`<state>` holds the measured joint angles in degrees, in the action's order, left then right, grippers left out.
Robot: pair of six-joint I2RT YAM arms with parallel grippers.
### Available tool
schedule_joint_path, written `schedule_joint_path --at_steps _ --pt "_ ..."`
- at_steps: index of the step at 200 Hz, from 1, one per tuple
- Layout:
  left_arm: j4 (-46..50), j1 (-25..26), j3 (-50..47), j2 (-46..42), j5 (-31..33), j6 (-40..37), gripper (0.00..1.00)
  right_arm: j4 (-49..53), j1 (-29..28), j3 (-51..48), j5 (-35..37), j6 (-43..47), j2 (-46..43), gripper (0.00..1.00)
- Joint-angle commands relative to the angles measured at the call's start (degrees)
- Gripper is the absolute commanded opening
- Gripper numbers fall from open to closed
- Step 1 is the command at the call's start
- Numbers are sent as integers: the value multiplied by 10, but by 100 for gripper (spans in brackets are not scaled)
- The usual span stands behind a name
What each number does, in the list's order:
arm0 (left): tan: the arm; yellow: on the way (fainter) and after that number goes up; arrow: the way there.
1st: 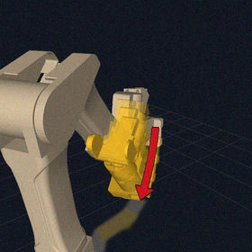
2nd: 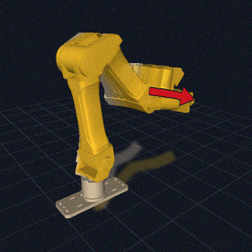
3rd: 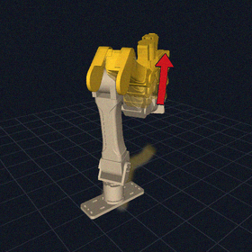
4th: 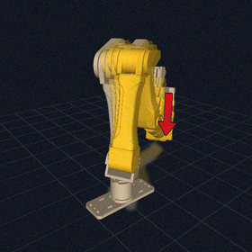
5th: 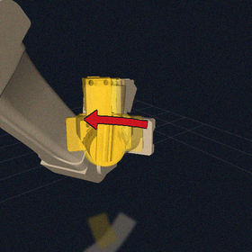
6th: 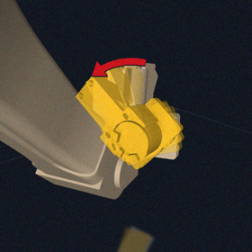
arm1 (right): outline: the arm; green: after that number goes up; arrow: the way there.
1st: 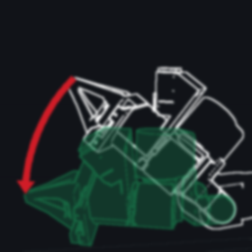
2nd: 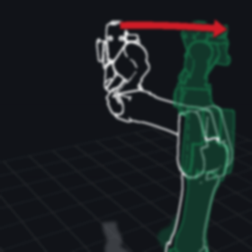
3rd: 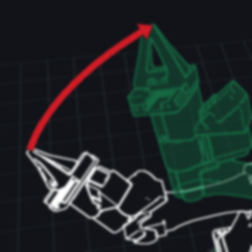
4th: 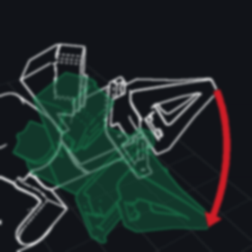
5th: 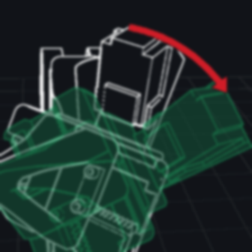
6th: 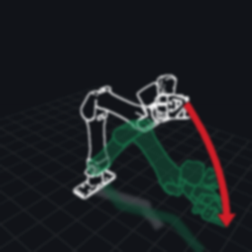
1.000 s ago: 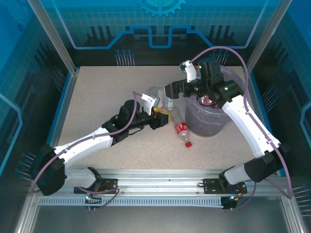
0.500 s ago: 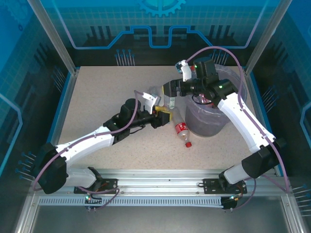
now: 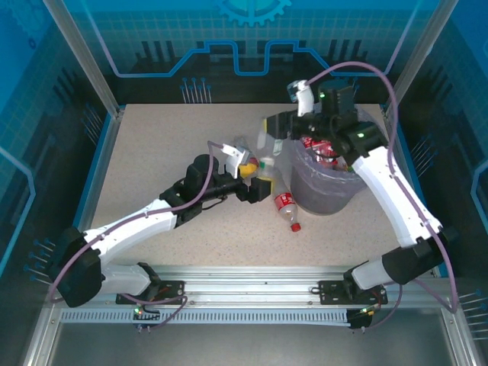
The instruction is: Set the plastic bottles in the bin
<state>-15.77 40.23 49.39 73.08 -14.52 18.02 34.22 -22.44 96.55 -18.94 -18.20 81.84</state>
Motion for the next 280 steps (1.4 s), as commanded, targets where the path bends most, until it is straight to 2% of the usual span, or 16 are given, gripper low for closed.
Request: schedule_joint_path --at_steps 1,32,52,69,107,165,207,280 --pt "-9 -3 16 -18 -13 9 99 -24 51 48 51 22 -70 58" --pt "-5 -1 46 12 -7 26 99 -1 124 65 145 60 -123 58" --pt "1 2 81 46 5 40 99 47 160 77 228 102 -134 58" --pt "6 6 114 77 11 49 99 75 195 69 262 125 -133 57" --pt "16 20 184 148 15 55 99 122 234 44 285 148 -102 57" --pt "48 30 245 226 49 57 99 219 237 63 303 167 -31 57" --pt "60 31 252 251 63 60 99 284 237 90 306 174 32 58" --pt "63 30 261 263 58 64 99 309 233 77 276 180 106 61"
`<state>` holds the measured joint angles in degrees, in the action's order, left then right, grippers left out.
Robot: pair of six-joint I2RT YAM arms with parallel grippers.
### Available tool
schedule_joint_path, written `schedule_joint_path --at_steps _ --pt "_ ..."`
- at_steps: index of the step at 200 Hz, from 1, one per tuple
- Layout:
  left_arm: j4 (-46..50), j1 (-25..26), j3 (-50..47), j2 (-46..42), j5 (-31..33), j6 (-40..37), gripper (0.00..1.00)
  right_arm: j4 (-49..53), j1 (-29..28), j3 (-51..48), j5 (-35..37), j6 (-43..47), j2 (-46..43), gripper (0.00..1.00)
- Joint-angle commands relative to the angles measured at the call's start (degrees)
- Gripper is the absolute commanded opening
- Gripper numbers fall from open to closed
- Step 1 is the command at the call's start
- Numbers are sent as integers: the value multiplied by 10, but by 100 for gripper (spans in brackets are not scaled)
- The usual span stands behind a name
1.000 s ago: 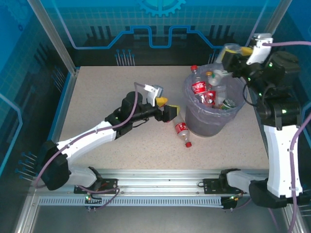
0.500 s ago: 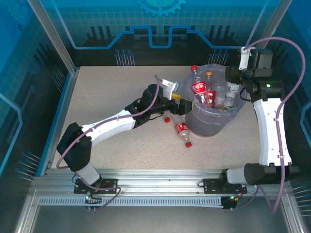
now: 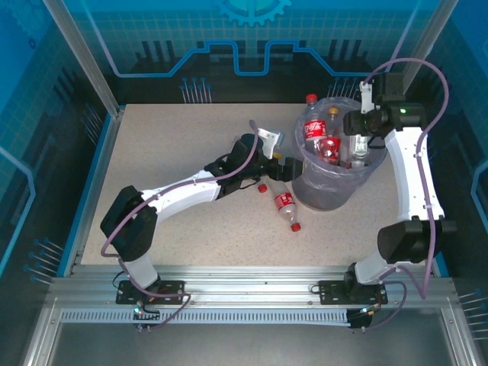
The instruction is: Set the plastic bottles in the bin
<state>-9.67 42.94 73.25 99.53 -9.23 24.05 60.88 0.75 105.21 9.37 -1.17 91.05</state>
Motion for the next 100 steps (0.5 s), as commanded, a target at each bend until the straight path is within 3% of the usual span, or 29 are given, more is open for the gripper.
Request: schedule_joint_path --at_steps 1,59,100 --pt "2 3 22 -1 5 3 99 42 1 -10 -7 10 15 61" --pt "-1 3 21 -2 2 5 99 36 -13 -43 -25 2 52 63" --pt "0 4 18 -6 2 3 99 45 -24 -39 -34 -18 40 72"
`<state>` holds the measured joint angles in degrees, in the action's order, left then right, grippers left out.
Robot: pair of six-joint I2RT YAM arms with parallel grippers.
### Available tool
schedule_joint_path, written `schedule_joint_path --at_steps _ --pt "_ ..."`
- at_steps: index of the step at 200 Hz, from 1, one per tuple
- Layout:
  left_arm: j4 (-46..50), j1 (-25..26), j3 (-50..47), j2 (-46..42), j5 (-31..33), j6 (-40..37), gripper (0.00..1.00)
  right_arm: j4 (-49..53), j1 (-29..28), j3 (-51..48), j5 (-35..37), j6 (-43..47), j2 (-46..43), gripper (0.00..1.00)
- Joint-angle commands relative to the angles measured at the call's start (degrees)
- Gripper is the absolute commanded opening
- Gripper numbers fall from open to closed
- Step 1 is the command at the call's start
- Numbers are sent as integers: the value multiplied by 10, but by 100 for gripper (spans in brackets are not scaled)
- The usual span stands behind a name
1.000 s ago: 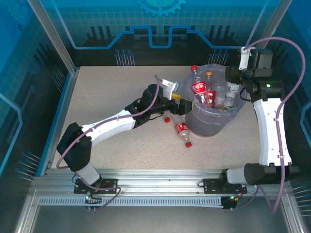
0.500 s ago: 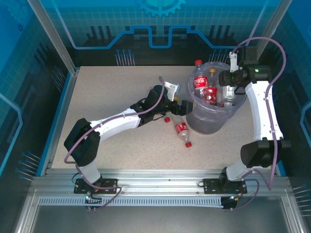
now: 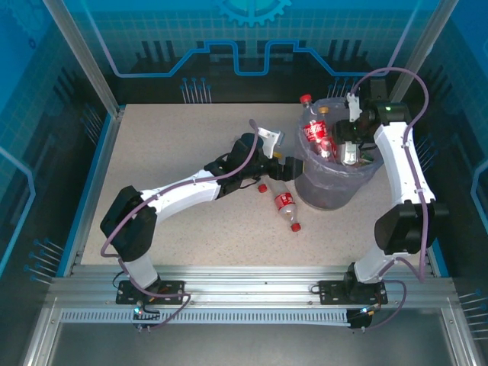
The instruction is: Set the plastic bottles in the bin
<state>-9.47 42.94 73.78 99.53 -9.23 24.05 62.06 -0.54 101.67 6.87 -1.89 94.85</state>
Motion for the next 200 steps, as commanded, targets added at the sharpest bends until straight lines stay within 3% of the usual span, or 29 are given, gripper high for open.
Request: schedule_joint_path --at_steps 1,30,66,130,156,200 --pt "-2 3 12 -6 2 3 99 34 -11 -2 -9 -11 1 73" --pt "-1 3 11 -9 3 1 99 57 -18 37 -1 -19 -23 85" --pt "-2 2 5 -17 4 0 99 81 -22 82 8 -22 -56 91" --pt "15 -21 -35 -72 15 5 99 77 -22 75 13 -24 -93 82" --pt "62 -53 -60 -94 68 46 99 34 -22 44 -47 -29 -141 77" --pt "140 -109 -79 -65 136 147 98 -25 -22 -2 -135 -49 -238 77"
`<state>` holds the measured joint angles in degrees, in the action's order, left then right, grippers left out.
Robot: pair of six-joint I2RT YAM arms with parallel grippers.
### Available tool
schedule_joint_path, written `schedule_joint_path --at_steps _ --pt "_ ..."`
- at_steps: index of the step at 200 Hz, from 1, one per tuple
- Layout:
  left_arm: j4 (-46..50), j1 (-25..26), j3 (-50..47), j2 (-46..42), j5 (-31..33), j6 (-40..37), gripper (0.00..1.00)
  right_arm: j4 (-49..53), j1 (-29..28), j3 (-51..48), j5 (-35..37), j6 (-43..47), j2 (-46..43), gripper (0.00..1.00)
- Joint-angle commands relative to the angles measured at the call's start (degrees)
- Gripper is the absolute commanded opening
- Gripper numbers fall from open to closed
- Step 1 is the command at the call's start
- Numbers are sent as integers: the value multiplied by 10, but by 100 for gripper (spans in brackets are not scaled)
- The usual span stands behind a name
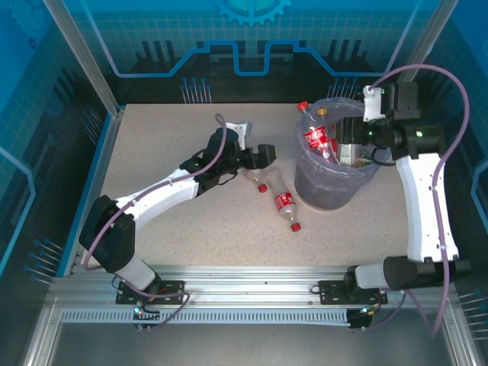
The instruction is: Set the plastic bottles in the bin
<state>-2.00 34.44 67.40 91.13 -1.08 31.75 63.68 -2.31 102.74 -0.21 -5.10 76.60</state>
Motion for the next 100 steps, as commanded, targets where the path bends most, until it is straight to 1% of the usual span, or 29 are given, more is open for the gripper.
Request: schedule_joint_path --at_steps 1,33,55,82,100 --pt "66 -25 -16 20 55 72 98 -41 -4 -13 -65 -17 -57 77" --pt "70 -32 -12 76 66 116 99 -46 -4 -40 -88 -21 -102 81" --pt "71 -32 8 125 60 131 99 -54 -4 -63 -94 -23 -125 84" --pt "83 -33 37 179 68 136 99 -50 -5 -75 -91 -17 -134 85" --pt "58 -35 33 198 68 151 99 -47 -5 -81 -90 -12 -138 85"
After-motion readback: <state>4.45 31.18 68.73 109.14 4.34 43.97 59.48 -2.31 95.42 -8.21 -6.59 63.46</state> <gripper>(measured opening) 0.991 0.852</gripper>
